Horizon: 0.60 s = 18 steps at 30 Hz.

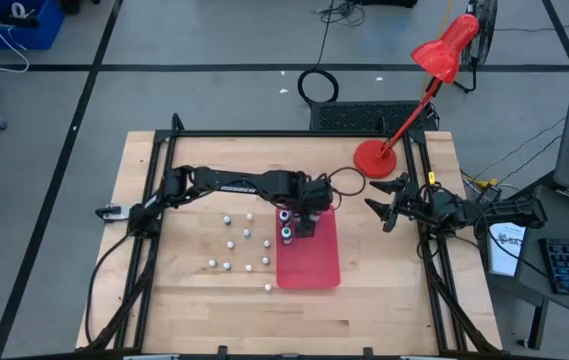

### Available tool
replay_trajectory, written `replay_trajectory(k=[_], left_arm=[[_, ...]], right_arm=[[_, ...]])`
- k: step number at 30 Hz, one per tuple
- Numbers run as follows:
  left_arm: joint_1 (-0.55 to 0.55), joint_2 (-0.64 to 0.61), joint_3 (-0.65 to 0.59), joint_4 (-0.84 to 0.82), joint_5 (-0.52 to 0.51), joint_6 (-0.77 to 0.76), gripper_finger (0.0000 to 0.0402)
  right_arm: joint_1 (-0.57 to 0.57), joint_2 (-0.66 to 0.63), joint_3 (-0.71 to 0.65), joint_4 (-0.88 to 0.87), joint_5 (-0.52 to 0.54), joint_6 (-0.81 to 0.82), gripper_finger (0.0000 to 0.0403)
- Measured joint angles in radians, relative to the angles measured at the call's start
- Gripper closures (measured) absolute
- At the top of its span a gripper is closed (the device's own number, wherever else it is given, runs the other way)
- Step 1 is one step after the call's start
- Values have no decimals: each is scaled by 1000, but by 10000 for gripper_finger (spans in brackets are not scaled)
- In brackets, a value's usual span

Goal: Pick & Place food coloring
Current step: Adjust the big green food coloring bottle in the red bin

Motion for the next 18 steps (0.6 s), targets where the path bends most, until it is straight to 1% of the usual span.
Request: replay_trajectory(k=[1, 3, 6, 10, 14, 18], left_arm=[[0, 0, 0, 7, 0, -1, 19], [0, -4, 0, 15, 0, -3, 11], [-4, -12, 10, 12, 0, -3, 28], [-6, -43, 50, -36, 1, -11, 53], [-16, -92, 83, -148, 3, -27, 69], [-44, -135, 85, -289, 55, -122, 80]], right_arm=[[0, 0, 0, 0, 0, 0, 124], [0, 0, 0, 0, 0, 0, 124], [0, 0, 0, 0, 0, 0, 124], [0, 0, 0, 0, 0, 0, 124], [0, 1, 0, 0, 0, 0, 124], [0, 5, 0, 0, 0, 0, 124]])
